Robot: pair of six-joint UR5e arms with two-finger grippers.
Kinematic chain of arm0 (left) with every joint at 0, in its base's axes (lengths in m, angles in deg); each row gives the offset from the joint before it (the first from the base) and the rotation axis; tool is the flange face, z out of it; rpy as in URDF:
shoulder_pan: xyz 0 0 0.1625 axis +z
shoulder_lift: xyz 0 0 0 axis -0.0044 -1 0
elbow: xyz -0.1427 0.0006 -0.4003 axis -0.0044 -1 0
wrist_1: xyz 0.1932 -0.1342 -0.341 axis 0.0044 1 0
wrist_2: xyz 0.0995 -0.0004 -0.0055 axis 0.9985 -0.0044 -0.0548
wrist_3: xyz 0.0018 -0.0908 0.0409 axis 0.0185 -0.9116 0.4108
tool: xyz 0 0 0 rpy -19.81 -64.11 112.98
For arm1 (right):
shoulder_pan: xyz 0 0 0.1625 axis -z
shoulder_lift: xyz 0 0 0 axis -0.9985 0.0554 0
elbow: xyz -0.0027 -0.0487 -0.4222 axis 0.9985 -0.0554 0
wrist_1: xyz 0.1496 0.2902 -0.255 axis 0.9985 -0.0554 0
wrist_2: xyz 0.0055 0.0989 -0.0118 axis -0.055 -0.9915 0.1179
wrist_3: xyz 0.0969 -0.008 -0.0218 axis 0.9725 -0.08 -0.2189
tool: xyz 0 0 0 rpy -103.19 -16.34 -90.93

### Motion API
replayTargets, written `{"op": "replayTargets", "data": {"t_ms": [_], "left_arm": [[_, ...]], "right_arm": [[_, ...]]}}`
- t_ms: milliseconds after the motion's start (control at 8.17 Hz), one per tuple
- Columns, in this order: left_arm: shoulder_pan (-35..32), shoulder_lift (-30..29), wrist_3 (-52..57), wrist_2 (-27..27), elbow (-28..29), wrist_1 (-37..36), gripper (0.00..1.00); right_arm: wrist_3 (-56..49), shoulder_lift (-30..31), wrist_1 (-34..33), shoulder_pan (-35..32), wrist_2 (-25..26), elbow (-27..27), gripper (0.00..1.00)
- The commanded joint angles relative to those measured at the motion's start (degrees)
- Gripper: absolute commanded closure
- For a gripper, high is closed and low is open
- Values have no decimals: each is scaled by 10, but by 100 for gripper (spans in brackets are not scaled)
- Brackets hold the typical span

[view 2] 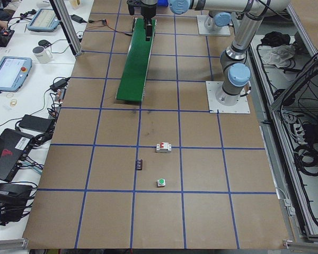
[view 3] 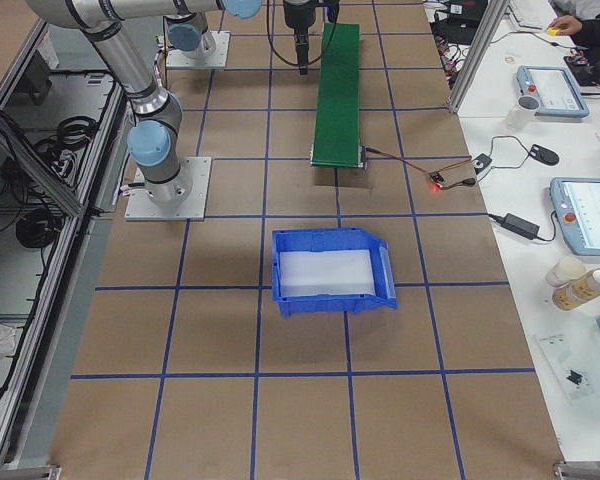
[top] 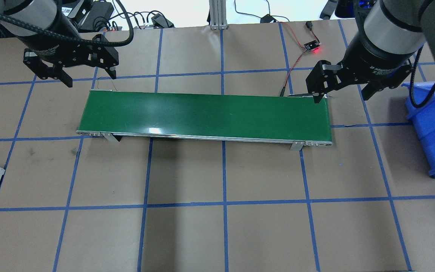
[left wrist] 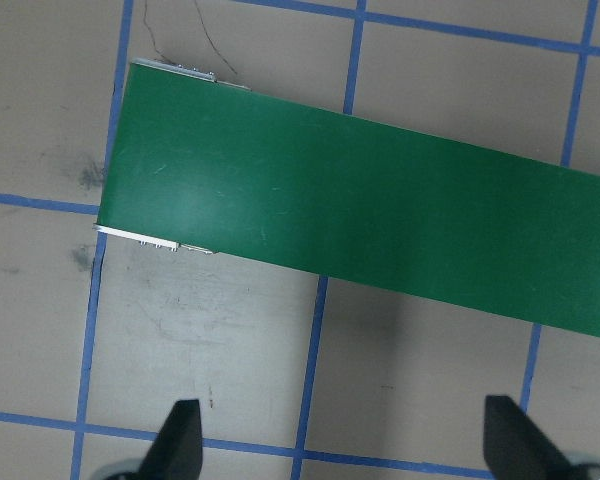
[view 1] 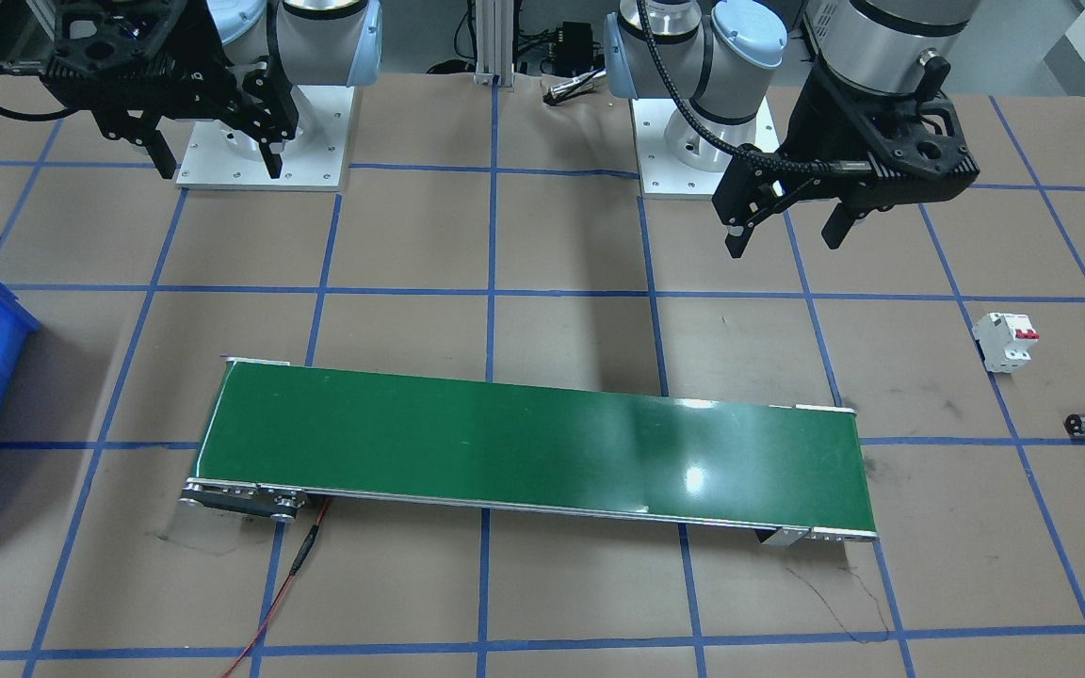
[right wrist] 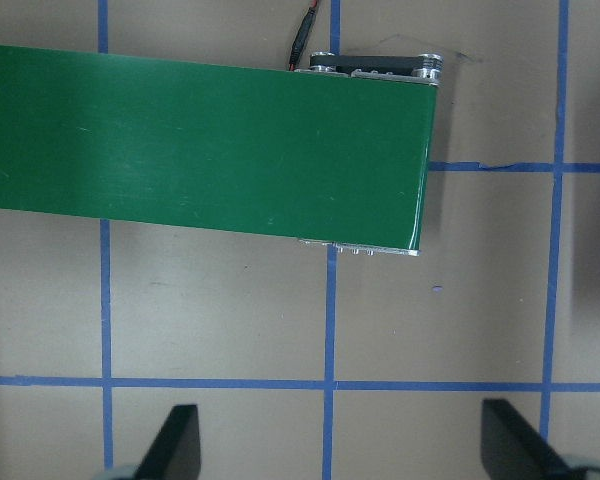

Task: Move capacitor from left to right
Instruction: 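Move the left gripper outward and down toward the black capacitor on the table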

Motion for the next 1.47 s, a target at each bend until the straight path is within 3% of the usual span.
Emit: {"op": "replayTargets", "data": {"t_ms": [0, 245, 367, 979, 1346], "left_arm": [[0, 2, 4, 1, -18, 0, 0], [7, -4, 7, 58, -23, -9, 0], [27, -7, 27, 59, -16, -8, 0], [309, -90, 317, 49, -14, -17, 0], [426, -171, 474, 51, -13, -125, 0]], "right_arm": [[0, 0, 1, 0, 0, 0, 0], [0, 0, 1, 0, 0, 0, 0], [0, 0, 1, 0, 0, 0, 0], [0, 0, 0, 0, 0, 0, 0], [0, 0, 1, 0, 0, 0, 0]]}}
